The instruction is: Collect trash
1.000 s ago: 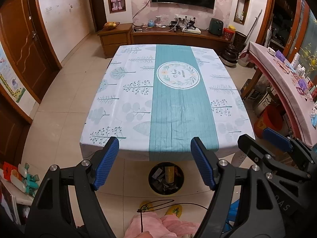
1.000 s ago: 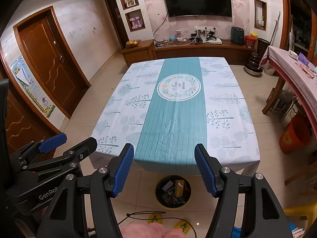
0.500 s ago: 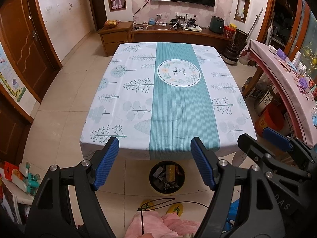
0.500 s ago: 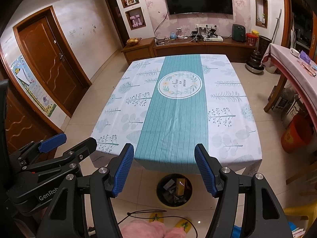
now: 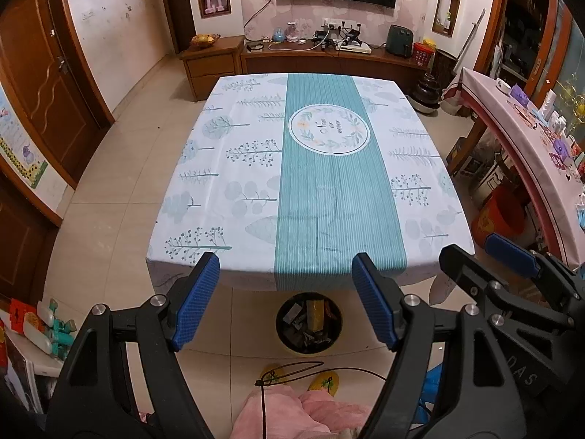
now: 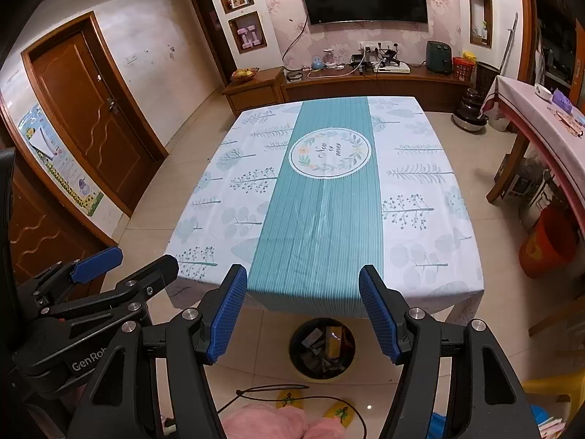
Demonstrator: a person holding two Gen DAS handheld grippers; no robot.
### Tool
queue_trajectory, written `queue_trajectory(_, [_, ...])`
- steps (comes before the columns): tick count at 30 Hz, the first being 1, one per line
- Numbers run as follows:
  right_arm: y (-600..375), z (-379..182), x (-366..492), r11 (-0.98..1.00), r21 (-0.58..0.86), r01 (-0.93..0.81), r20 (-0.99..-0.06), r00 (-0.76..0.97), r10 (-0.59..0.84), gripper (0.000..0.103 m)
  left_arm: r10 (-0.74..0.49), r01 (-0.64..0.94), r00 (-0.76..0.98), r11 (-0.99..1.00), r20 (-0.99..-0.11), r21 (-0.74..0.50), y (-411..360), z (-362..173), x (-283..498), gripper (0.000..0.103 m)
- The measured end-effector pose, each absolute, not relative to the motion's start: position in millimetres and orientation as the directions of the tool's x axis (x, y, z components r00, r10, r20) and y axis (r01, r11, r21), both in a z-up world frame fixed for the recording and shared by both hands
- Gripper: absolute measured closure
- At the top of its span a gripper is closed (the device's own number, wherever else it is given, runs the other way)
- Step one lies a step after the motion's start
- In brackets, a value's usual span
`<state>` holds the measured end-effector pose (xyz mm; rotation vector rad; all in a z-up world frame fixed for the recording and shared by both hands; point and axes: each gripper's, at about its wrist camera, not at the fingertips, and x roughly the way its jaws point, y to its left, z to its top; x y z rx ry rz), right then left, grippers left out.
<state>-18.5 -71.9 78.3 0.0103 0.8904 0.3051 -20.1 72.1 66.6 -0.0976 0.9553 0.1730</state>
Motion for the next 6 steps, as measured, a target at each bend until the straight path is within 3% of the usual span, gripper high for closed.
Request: queue_trajectory(6, [-73.6, 77.5, -18.4, 0.956, 0.135, -0.26, -0.764, 0.587, 0.268, 0.038, 0.105, -0.189, 0.562, 0.982, -0.82, -0.004, 70.7, 66.4, -20.0, 0.03])
